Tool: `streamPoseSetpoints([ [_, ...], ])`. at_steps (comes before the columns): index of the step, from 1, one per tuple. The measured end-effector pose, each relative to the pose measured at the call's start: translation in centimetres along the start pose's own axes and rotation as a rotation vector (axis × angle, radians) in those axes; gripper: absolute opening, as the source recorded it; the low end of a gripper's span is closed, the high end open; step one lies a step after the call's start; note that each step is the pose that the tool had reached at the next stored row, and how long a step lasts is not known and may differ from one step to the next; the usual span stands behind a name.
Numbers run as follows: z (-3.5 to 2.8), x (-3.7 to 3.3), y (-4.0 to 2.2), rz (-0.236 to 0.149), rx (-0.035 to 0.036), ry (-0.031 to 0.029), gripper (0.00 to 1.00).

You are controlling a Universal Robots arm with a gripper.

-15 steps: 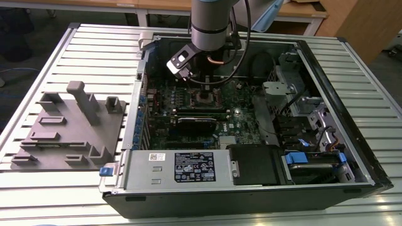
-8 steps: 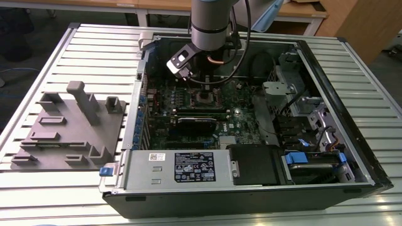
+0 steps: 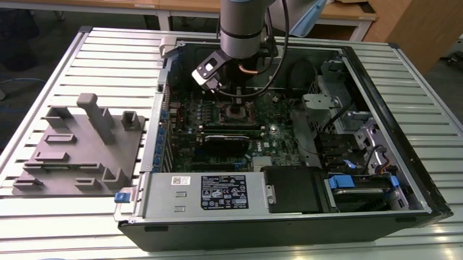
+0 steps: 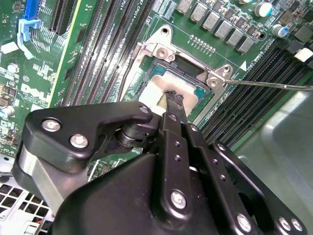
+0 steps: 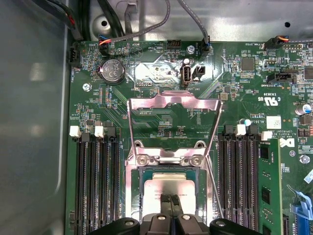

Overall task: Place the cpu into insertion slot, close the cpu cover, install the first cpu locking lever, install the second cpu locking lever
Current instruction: 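Place the cpu into insertion slot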

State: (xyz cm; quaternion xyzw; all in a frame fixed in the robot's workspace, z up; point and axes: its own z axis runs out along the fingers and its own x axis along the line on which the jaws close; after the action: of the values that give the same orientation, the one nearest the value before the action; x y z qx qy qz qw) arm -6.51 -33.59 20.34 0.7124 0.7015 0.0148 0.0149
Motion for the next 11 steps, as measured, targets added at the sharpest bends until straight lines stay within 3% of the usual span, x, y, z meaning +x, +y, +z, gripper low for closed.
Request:
streamPoseSetpoints([
  [11,0.08,0.0,-0.01,0.0,0.0001,-0.0002,0.1],
])
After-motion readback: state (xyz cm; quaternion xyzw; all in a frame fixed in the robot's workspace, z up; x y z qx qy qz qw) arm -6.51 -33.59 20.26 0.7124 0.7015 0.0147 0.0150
